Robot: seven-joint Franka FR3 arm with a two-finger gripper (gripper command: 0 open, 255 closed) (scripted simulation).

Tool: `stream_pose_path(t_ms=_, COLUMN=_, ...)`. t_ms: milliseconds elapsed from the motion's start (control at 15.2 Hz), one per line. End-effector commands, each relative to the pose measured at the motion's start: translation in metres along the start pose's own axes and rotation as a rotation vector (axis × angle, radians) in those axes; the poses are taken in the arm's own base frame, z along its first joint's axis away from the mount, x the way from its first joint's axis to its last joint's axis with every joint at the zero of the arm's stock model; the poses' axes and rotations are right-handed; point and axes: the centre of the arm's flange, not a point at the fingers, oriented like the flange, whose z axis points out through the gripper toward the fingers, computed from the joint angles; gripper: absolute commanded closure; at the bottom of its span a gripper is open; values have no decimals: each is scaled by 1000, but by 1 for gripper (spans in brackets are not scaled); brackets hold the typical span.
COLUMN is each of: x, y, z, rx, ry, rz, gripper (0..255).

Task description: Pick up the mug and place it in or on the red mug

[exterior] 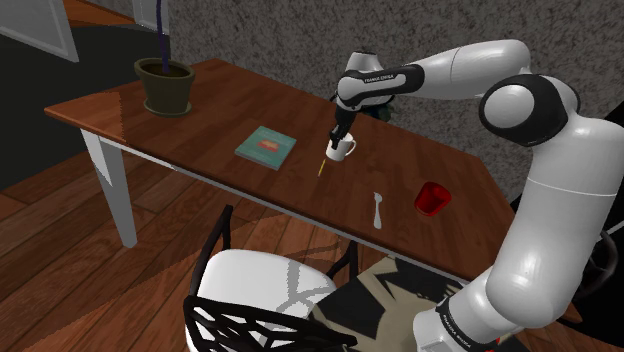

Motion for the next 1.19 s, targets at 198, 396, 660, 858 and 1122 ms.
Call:
stream_pose_path(t_ms=198, x=0, y=0, z=0, rx=0, ry=0, rz=0, gripper=255)
stream_pose_path(t_ms=396, x=-1, y=1, z=-11, rx=0, ry=0, rz=0, gripper=255)
stream_pose_path(t_ms=660, x=-2, y=2, z=-32, rx=0, ry=0, rz=0, gripper=255)
stream_pose_path(t_ms=858, x=-2, y=3, z=-47, rx=0, ry=0, rz=0, gripper=255)
stream_pose_path(t_ms=1122, x=-3, y=4, z=-68, rx=0, ry=0, rz=0, gripper=255)
